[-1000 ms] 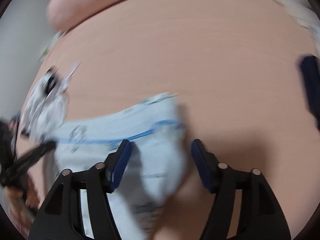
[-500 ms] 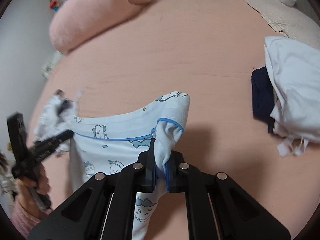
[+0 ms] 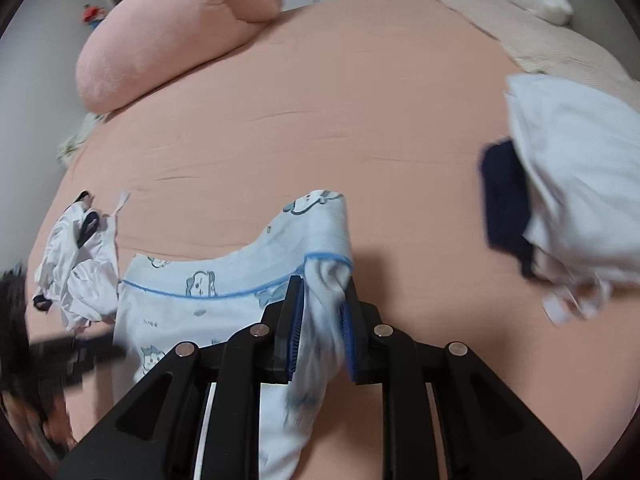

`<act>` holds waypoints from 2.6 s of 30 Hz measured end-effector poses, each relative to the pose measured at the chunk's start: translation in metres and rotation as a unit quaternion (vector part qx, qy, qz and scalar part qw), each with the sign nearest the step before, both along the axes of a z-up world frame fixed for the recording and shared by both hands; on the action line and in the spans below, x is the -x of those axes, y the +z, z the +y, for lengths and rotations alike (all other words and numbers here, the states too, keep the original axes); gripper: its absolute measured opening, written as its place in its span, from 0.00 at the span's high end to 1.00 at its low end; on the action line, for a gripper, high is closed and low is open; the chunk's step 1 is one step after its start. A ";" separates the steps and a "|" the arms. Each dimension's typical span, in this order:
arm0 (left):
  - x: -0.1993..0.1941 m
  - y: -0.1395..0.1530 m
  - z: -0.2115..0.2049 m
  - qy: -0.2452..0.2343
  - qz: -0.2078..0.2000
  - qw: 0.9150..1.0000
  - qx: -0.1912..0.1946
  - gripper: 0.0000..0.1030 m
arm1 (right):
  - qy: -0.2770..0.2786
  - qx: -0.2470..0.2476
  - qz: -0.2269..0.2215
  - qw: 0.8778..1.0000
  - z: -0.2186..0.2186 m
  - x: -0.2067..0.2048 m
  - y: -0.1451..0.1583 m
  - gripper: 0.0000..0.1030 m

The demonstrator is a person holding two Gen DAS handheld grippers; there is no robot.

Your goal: Fold clothes

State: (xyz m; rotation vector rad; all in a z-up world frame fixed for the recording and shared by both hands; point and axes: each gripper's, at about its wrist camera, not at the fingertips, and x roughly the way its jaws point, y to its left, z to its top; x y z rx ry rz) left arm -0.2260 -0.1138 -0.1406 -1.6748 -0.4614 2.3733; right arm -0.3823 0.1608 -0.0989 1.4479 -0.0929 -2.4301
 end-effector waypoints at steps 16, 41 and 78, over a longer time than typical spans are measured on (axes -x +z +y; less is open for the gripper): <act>-0.108 0.004 0.020 0.104 0.013 0.989 -0.100 0.64 | 0.000 0.047 -0.110 0.993 0.002 -0.189 -0.022 0.75; -0.167 0.000 0.030 0.106 -0.036 0.989 -0.101 0.62 | 0.011 0.055 -0.110 0.992 0.040 -0.253 -0.031 0.67; -0.170 -0.022 0.047 0.059 -0.044 0.976 -0.204 0.57 | 0.013 0.011 -0.079 0.997 0.010 -0.257 -0.051 0.66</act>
